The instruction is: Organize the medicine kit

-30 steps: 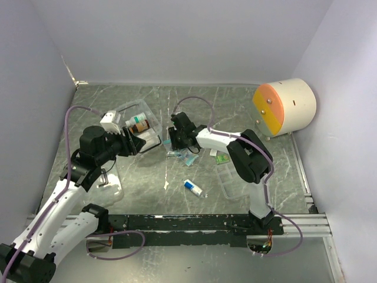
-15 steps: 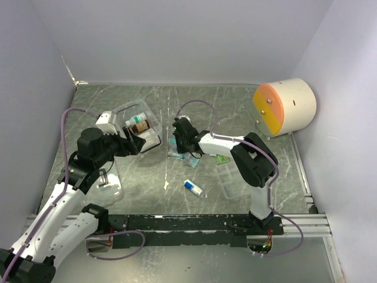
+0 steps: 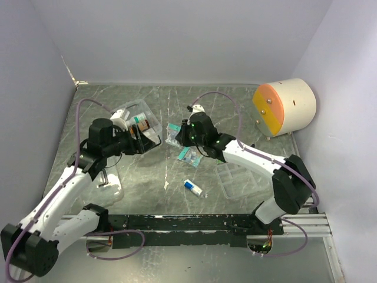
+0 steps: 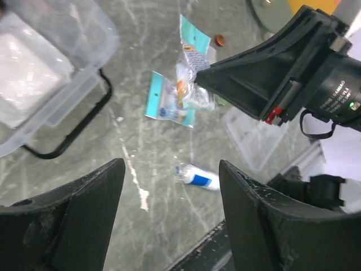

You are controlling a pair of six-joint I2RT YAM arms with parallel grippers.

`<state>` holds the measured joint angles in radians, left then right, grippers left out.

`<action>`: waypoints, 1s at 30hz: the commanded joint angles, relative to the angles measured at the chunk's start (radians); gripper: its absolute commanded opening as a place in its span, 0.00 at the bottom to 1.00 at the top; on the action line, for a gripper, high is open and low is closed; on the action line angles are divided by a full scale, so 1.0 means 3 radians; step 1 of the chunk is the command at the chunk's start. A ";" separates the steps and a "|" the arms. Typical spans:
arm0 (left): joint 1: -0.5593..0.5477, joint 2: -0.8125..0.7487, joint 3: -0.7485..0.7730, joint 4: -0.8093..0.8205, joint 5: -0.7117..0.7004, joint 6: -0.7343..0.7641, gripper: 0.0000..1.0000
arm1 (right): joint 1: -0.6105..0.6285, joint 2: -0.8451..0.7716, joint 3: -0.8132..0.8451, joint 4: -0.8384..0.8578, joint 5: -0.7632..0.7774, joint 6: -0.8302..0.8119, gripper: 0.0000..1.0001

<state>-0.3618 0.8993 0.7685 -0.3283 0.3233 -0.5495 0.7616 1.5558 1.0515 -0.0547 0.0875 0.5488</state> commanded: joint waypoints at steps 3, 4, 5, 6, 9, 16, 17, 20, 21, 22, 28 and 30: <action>-0.0068 0.0476 0.0282 0.0256 0.0707 -0.0352 0.75 | 0.0198 -0.0232 -0.0024 0.0164 -0.0414 0.0064 0.15; -0.0097 0.0540 0.0315 0.0230 0.0680 -0.0354 0.75 | 0.0250 -0.0247 -0.0010 0.0166 -0.0403 0.0081 0.15; -0.0126 0.0587 0.0347 0.0192 0.0634 -0.0348 0.75 | 0.0284 -0.0265 0.0007 0.0171 -0.0400 0.0098 0.15; -0.0148 0.0636 0.0371 0.0145 0.0578 -0.0338 0.75 | 0.0314 -0.0275 0.0020 0.0180 -0.0397 0.0106 0.15; -0.0169 0.0750 0.0414 0.0027 0.0434 -0.0326 0.72 | 0.0390 -0.0282 0.0052 0.0193 -0.0394 0.0100 0.15; -0.0169 0.0842 0.0340 -0.0015 0.0285 -0.0414 0.44 | 0.0433 -0.0272 0.0076 0.0189 -0.0394 0.0106 0.15; -0.0169 0.0842 0.0328 -0.0009 0.0268 -0.0431 0.39 | 0.0435 -0.0280 0.0072 0.0200 -0.0391 0.0118 0.16; -0.0169 0.0827 0.0302 0.0021 0.0244 -0.0451 0.28 | 0.0437 -0.0271 0.0059 0.0202 -0.0382 0.0134 0.17; -0.0169 0.0816 0.0305 -0.0002 0.0220 -0.0434 0.22 | 0.0437 -0.0273 0.0054 0.0191 -0.0366 0.0137 0.18; -0.0169 0.0808 0.0319 -0.0028 0.0176 -0.0405 0.17 | 0.0433 -0.0278 0.0047 0.0175 -0.0327 0.0149 0.19; -0.0159 0.0777 0.0500 -0.0296 -0.0111 -0.0092 0.08 | 0.0432 -0.0453 -0.0030 -0.0068 0.0108 0.0169 0.48; -0.0152 0.0760 0.0577 -0.0370 -0.0180 -0.0011 0.08 | 0.0423 -0.0513 -0.0011 -0.0240 0.0347 0.0178 0.51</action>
<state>-0.4076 1.1519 0.8692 -0.3828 0.3401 -0.6243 0.8875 1.4662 1.0481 -0.0483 0.0479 0.5938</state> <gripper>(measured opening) 0.137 0.483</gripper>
